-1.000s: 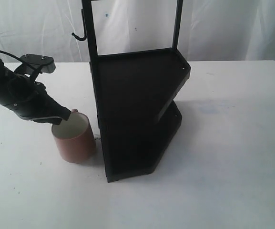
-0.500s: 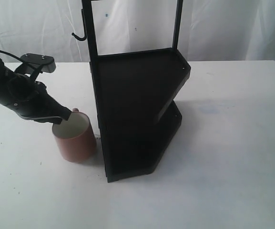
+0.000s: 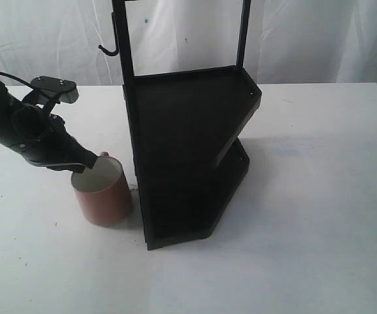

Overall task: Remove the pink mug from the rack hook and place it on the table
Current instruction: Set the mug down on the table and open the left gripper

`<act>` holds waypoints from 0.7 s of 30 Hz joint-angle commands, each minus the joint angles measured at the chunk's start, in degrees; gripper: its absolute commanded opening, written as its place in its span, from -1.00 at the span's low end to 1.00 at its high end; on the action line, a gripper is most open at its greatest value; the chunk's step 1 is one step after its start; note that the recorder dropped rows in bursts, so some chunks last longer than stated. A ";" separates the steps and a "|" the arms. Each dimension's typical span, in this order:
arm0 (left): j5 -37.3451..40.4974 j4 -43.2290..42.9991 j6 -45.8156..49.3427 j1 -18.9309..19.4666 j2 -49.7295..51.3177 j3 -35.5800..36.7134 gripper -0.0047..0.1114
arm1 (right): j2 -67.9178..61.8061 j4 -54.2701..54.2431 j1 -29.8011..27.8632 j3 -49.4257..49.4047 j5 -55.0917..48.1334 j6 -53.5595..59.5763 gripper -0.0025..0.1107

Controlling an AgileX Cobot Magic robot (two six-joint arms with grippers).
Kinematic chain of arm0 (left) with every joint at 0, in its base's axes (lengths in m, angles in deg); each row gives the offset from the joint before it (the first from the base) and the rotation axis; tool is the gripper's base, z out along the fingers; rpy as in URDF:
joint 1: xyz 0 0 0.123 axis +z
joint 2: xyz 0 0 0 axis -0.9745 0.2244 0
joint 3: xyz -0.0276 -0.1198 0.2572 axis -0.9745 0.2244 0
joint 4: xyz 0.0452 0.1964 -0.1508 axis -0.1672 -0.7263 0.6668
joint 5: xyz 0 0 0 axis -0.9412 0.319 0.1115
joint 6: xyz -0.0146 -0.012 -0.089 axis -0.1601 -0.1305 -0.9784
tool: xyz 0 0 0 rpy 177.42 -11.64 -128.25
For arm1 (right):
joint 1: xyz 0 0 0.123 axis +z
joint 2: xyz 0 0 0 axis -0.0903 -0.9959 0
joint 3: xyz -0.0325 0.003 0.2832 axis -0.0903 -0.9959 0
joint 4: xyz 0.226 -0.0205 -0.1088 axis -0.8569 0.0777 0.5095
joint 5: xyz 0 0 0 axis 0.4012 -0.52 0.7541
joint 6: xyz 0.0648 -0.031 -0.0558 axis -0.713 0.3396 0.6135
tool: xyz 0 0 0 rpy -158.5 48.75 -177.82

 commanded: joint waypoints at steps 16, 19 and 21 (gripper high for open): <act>2.13 0.87 0.28 0.05 0.04 -0.64 -0.92 | 0.20 0.48 -0.24 -0.08 0.46 -0.04 -0.96; 2.13 0.87 0.28 0.05 0.04 -0.64 -0.92 | 0.20 0.48 -0.24 -0.08 0.46 -0.04 -0.96; 2.13 0.87 0.28 0.05 0.04 -0.64 -0.92 | 0.20 0.48 -0.24 -0.08 0.46 -0.04 -0.96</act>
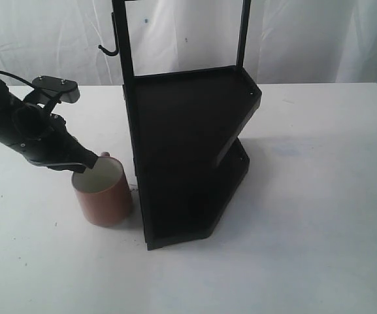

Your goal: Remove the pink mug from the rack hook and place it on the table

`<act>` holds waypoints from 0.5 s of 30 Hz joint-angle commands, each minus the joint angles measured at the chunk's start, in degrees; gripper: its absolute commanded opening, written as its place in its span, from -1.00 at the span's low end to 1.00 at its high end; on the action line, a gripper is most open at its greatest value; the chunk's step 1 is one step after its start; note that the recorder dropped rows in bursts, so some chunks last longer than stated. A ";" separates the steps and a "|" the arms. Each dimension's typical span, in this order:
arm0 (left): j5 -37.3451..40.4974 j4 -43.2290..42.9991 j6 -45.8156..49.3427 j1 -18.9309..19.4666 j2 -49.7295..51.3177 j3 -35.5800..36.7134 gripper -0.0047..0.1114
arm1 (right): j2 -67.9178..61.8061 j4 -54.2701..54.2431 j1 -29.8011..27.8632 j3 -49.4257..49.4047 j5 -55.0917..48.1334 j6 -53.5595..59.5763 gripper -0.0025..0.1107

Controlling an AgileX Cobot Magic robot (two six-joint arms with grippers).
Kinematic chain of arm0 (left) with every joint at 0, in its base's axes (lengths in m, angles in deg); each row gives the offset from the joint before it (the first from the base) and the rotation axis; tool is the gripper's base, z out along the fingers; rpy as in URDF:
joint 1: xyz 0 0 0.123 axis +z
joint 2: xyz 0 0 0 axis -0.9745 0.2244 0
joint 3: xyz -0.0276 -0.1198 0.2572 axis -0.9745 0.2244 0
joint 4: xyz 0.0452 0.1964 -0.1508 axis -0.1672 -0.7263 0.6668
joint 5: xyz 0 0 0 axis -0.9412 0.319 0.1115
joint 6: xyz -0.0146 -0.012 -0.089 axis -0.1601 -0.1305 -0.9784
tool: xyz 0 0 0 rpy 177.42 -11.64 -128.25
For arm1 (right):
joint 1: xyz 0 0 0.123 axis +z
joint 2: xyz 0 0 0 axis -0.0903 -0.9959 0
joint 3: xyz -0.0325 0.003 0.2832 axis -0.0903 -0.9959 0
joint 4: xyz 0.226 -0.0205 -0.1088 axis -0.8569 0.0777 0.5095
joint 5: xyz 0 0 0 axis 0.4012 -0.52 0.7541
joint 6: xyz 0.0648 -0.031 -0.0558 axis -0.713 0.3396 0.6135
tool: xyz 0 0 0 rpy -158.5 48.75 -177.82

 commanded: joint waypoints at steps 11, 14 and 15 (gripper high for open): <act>1.37 0.87 -0.03 0.05 -0.18 -0.28 -0.10 | 0.20 0.48 -0.24 -0.08 0.46 -0.04 -0.96; 1.37 0.87 -0.03 0.05 -0.18 -0.28 -0.01 | 0.20 0.48 -0.24 -0.08 0.46 -0.04 -0.96; 1.37 0.87 -0.03 0.05 -0.18 -0.28 0.00 | 0.20 0.48 -0.24 -0.08 0.46 -0.04 -0.96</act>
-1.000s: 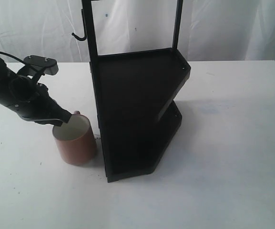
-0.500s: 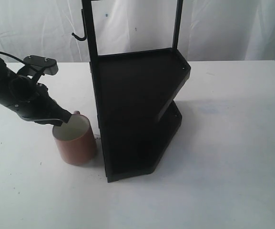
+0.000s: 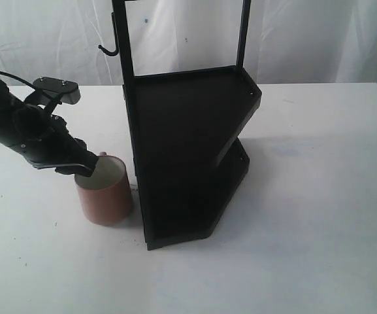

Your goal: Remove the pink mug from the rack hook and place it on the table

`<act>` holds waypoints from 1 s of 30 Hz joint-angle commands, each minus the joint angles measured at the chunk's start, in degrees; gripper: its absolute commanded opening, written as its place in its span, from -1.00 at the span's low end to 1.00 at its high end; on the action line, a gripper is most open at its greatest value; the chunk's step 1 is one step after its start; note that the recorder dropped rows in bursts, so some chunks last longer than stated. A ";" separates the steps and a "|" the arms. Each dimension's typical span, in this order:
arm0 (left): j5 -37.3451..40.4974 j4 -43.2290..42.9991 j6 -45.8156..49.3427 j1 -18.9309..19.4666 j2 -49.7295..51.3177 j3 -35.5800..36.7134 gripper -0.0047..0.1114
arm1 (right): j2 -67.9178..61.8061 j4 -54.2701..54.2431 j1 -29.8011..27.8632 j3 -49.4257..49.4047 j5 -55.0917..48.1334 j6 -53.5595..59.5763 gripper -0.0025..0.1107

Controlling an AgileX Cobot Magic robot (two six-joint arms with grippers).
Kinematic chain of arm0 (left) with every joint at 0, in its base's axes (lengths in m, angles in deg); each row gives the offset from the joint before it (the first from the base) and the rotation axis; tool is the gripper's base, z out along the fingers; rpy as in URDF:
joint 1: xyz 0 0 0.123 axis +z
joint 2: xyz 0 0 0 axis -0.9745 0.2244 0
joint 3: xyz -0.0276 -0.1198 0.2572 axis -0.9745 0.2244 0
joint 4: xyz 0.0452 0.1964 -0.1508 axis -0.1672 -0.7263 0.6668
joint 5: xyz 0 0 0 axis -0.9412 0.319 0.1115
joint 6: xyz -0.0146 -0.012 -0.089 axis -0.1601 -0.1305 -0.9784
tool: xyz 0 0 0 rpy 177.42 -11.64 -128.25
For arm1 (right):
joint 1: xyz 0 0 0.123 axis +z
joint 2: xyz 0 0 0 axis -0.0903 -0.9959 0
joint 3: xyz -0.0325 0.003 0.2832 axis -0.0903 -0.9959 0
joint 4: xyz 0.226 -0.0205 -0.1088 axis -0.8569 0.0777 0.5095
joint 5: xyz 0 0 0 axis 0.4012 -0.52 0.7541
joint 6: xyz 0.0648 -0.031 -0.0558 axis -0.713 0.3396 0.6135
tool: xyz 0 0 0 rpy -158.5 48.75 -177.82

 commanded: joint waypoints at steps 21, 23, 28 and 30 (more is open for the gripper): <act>-1.73 -37.13 -33.40 0.72 -23.65 9.47 -0.91 | 0.20 0.48 -0.24 -0.08 0.46 -0.04 -0.96; -4.69 -41.84 -43.51 3.53 -24.78 12.74 -0.91 | 0.20 0.48 -0.24 -0.08 0.46 -0.04 -0.96; -12.97 -42.73 -53.77 12.09 -30.67 21.41 -0.92 | 0.20 0.48 -0.24 -0.08 0.46 -0.04 -0.96; -18.28 -42.61 -56.90 14.74 -34.88 25.74 -0.92 | 0.20 0.48 -0.24 -0.08 0.46 -0.04 -0.96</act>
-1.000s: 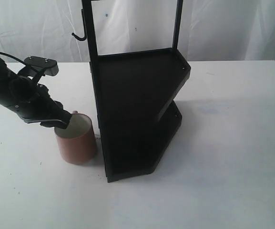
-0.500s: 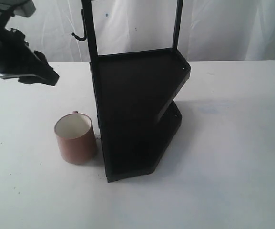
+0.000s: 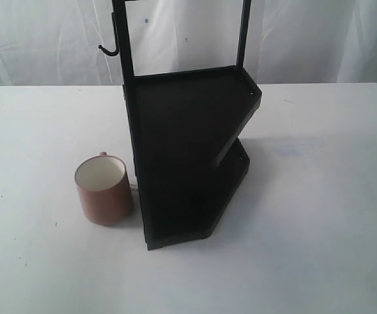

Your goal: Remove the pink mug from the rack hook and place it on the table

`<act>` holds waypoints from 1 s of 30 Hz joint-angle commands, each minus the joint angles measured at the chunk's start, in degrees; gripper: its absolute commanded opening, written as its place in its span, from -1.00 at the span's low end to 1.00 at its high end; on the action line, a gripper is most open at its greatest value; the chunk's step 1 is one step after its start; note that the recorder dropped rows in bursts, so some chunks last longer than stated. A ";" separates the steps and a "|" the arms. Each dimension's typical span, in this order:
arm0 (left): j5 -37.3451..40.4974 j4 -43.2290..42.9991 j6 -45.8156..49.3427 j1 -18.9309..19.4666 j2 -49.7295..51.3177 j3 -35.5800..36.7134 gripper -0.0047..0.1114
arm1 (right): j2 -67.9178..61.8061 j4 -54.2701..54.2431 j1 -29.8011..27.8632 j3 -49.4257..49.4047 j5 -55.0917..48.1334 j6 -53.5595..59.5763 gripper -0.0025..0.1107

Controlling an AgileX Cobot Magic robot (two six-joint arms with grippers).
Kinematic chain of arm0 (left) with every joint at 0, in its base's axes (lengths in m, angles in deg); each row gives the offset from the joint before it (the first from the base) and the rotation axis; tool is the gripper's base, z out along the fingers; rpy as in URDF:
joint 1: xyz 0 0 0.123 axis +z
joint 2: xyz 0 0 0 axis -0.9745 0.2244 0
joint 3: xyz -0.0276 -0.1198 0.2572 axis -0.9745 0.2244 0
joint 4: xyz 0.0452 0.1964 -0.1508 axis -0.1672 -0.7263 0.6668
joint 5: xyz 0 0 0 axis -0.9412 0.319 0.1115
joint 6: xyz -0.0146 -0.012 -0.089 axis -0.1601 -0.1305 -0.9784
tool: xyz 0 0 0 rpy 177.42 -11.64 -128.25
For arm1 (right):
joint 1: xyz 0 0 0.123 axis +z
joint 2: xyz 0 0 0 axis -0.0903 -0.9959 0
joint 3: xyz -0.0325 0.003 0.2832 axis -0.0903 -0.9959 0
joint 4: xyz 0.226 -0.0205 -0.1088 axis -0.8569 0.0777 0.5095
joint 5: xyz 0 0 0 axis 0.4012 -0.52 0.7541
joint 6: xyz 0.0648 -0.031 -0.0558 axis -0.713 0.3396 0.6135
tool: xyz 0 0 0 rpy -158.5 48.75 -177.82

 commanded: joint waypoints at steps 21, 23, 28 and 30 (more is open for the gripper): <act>-7.24 -1.79 3.09 6.32 -59.28 19.37 -0.92 | 0.20 0.48 -0.24 -0.08 0.46 -0.04 -0.96; -4.87 -1.79 5.56 6.23 -60.50 19.37 -0.92 | 0.20 0.48 -0.24 -0.08 0.46 -0.04 -0.96; 0.31 -1.12 1.93 6.23 -59.37 22.66 -0.92 | 0.20 0.48 -0.24 -0.08 0.46 -0.04 -0.96; 0.57 -0.99 -1.44 6.23 -58.88 25.51 -0.92 | 0.20 0.48 -0.24 -0.08 0.46 -0.04 -0.96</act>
